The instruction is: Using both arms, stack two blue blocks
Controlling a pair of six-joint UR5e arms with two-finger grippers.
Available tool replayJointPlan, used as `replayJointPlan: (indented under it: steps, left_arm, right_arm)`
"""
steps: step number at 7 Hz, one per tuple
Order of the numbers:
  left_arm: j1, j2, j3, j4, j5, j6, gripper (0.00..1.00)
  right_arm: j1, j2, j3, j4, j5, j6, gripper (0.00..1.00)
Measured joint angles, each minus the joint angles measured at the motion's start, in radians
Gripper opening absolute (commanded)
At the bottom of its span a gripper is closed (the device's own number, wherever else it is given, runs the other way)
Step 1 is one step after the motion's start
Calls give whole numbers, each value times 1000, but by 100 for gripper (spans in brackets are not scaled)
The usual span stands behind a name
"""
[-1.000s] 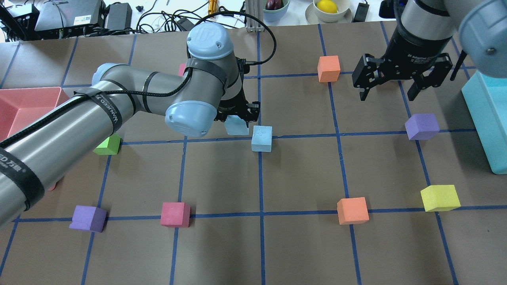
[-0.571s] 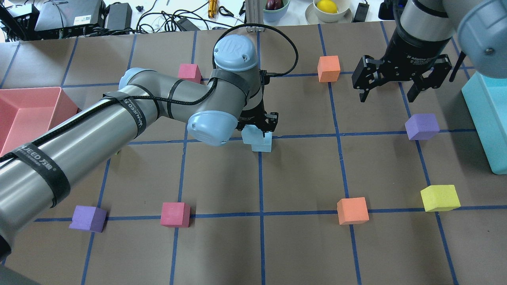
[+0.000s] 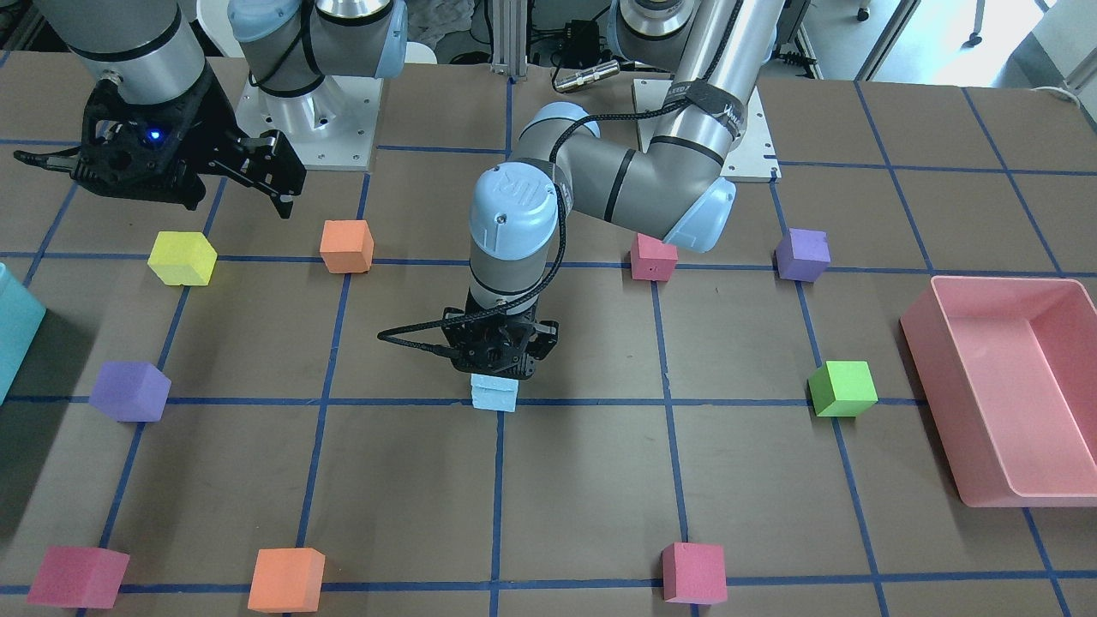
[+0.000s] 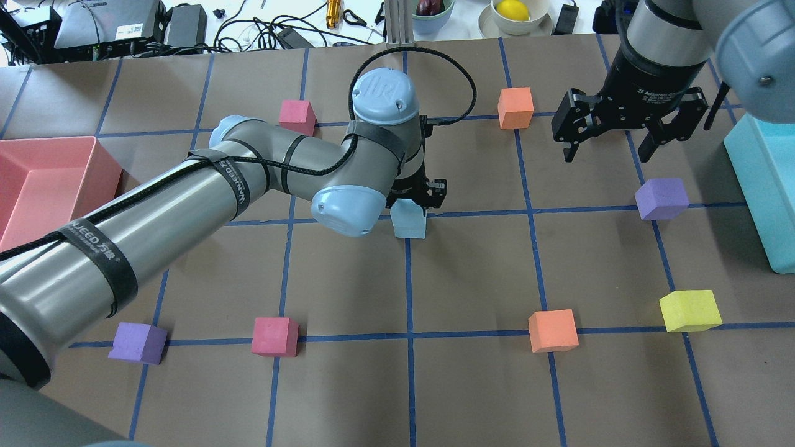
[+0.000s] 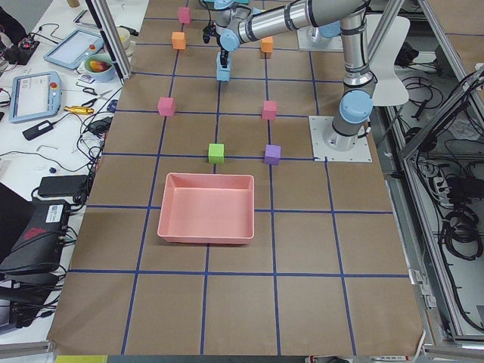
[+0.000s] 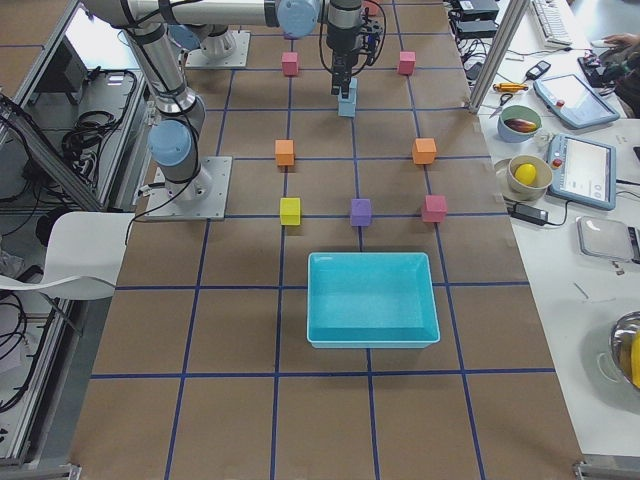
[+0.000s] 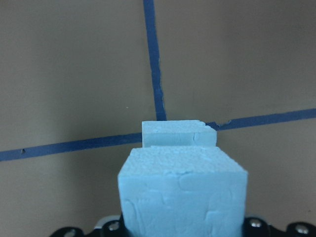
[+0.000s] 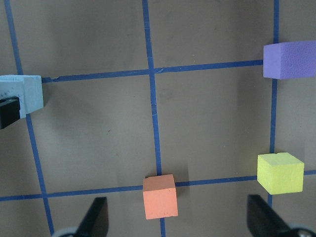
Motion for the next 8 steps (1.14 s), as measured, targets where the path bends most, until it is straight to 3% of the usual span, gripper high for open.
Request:
replayJointPlan:
  steps: [1, 3, 8]
  left_arm:
    - [-4, -2, -3, 3, 4, 2, 39]
    - [-7, -4, -6, 6, 22, 9, 100]
    - [-2, 24, 6, 3, 19, -16, 100]
  right_arm:
    - [0, 0, 0, -1, 0, 0, 100]
    - [0, 1, 0, -1, 0, 0, 100]
    - [0, 1, 0, -1, 0, -1, 100]
